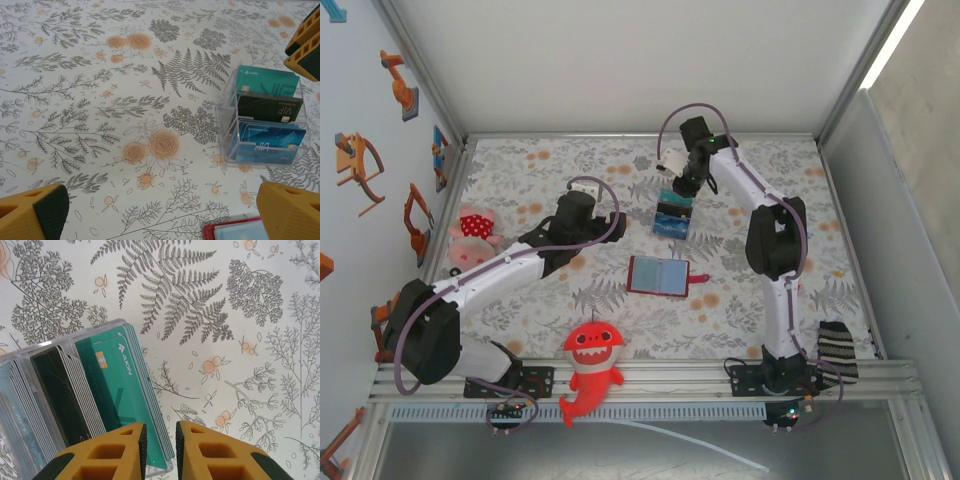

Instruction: Take the credit cards out of the card holder

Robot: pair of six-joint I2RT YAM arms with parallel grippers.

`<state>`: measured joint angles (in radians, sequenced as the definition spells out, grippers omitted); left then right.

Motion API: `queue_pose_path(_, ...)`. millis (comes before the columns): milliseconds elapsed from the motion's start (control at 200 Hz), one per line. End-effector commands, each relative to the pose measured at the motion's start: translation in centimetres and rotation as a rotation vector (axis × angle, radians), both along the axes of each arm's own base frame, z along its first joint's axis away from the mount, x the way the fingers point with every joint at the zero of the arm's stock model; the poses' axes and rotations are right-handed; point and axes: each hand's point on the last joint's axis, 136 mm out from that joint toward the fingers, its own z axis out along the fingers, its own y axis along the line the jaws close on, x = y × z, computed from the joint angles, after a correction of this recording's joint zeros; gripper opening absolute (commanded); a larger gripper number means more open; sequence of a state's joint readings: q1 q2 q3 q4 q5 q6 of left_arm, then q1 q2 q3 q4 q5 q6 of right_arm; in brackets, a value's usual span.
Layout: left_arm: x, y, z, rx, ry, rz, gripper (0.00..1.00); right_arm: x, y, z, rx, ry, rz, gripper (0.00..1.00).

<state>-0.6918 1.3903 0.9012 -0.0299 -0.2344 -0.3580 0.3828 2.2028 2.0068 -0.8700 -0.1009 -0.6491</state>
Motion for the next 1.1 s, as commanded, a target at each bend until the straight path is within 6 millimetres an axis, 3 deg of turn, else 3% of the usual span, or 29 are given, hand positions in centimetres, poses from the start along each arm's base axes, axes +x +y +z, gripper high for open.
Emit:
queue_pose_path(0,-0.2,0.3,0.9,-0.009,-0.023,-0.008,0.97,-0.3,0.4,2.6,0.053,-0.038,-0.023,0.23)
queue_pose_path(120,-0.3,0.7,1.3,-0.024,-0.032,0.009,0.97,-0.2,0.2,4.0,0.088,-0.056,-0.098,0.3)
queue_pose_path(300,-0.6,1.7,1.9,-0.063,-0.05,0.051,0.97,-1.1,0.4,6.2,0.192,-0.07,-0.226,0.31)
queue_pose_path(486,-0.9,3.5,2.3,-0.104,-0.067,0.125,0.97,-3.7,0.2,9.1,0.311,-0.204,-0.373,0.48)
queue_pose_path(641,-1.2,5.1,2.4,-0.157,-0.072,0.187,0.97,-7.3,0.4,10.6,0.391,-0.255,-0.465,0.56)
queue_pose_path(696,-1.3,5.7,2.3,-0.17,-0.067,0.208,0.97,-8.9,0.6,10.6,0.384,-0.273,-0.475,0.63)
queue_pose_path(706,-1.3,5.8,2.2,-0.173,-0.067,0.212,0.97,-9.3,0.7,10.6,0.381,-0.278,-0.478,0.71)
queue_pose_path(776,-1.4,6.5,2.0,-0.196,-0.058,0.245,0.97,-10.9,1.0,10.6,0.373,-0.285,-0.501,0.99)
queue_pose_path(956,-1.9,8.6,1.4,-0.24,-0.061,0.334,0.97,-14.4,2.4,9.4,0.4,-0.242,-0.573,1.0)
queue_pose_path(1097,-2.3,9.8,1.2,-0.231,-0.068,0.364,0.97,-16.1,3.5,6.9,0.367,-0.164,-0.597,0.99)
